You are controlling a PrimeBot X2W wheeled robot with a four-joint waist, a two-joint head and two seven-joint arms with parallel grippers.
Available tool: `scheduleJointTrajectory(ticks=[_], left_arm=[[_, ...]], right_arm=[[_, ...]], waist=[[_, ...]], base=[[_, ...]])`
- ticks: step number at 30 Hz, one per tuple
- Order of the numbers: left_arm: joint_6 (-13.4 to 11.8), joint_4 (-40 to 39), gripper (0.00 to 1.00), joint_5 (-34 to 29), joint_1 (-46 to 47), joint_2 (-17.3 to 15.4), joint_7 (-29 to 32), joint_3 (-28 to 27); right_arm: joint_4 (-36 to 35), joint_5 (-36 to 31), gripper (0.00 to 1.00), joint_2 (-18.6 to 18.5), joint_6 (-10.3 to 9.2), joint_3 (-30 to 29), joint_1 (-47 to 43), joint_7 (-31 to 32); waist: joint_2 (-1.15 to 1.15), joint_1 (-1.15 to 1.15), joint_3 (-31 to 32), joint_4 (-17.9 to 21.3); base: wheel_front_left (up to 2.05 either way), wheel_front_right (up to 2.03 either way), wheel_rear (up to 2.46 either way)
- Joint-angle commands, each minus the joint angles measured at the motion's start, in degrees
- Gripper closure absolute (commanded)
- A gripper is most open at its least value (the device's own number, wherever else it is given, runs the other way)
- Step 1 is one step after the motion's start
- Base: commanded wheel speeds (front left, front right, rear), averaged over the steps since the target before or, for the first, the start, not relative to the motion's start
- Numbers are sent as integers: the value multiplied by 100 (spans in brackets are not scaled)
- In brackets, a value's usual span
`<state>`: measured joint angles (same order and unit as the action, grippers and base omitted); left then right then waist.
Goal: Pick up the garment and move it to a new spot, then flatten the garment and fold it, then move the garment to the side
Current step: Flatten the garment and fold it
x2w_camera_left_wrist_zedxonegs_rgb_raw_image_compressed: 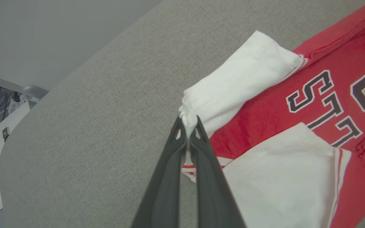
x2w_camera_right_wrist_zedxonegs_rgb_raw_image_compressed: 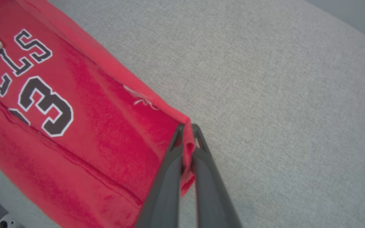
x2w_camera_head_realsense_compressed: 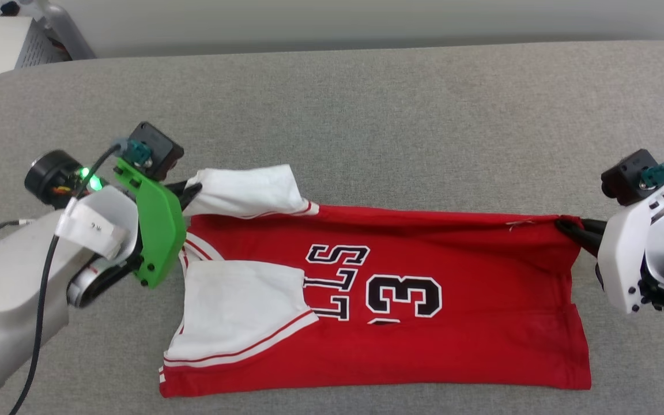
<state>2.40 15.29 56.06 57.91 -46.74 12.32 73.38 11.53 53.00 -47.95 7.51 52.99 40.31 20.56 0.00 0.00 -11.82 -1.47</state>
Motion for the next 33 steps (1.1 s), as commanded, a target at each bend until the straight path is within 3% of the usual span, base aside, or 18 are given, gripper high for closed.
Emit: scheduleJointTrajectory(ticks=[1,9,14,25,26,27,28,29,33], left_arm=[[-142,-155,100,97,-279,-116,-55,-9],[-801,-1155,100,265,-1437,-640,-223,-6],[-1079,-1465,100,282,-2131,-695,-283,-5],[-1018,-988,100,405,-2630,-330,-207,-8],[-1026,-933,100,396,-2633,-306,-225,-10],[-1059,-892,100,382,-2634,-291,-265,-24],[-1096,-867,60,374,-2637,-279,-316,-45],[-1146,-859,0,351,-2641,-271,-410,-81],[-1399,-969,0,255,-2706,-292,-866,-247]], right_arm=[[-85,48,100,-22,-2,-62,-203,-84],[-480,9,100,-142,-2,-429,-1080,-155],[-713,-1,100,-186,-2,-816,-1782,-63],[-573,-136,100,213,-2,-1231,-2627,142],[-545,-159,58,260,-2,-1265,-2647,109],[-525,-185,0,294,-2,-1299,-2660,66],[-515,-223,0,323,-2,-1334,-2670,13],[-526,-281,0,350,-2,-1383,-2683,-70],[-693,-296,0,427,-2,-1663,-2819,-350]], waist=[[0,0,279,-47],[0,0,442,-64],[0,0,404,-123],[0,0,86,-138],[0,0,86,-137],[0,0,94,-136],[0,0,116,-135],[0,0,155,-135],[0,0,328,-140]], base=[[0,0,0],[0,0,0],[0,0,0],[0,0,0],[0,0,0],[0,0,0],[0,0,0],[0,0,0],[0,0,0]])
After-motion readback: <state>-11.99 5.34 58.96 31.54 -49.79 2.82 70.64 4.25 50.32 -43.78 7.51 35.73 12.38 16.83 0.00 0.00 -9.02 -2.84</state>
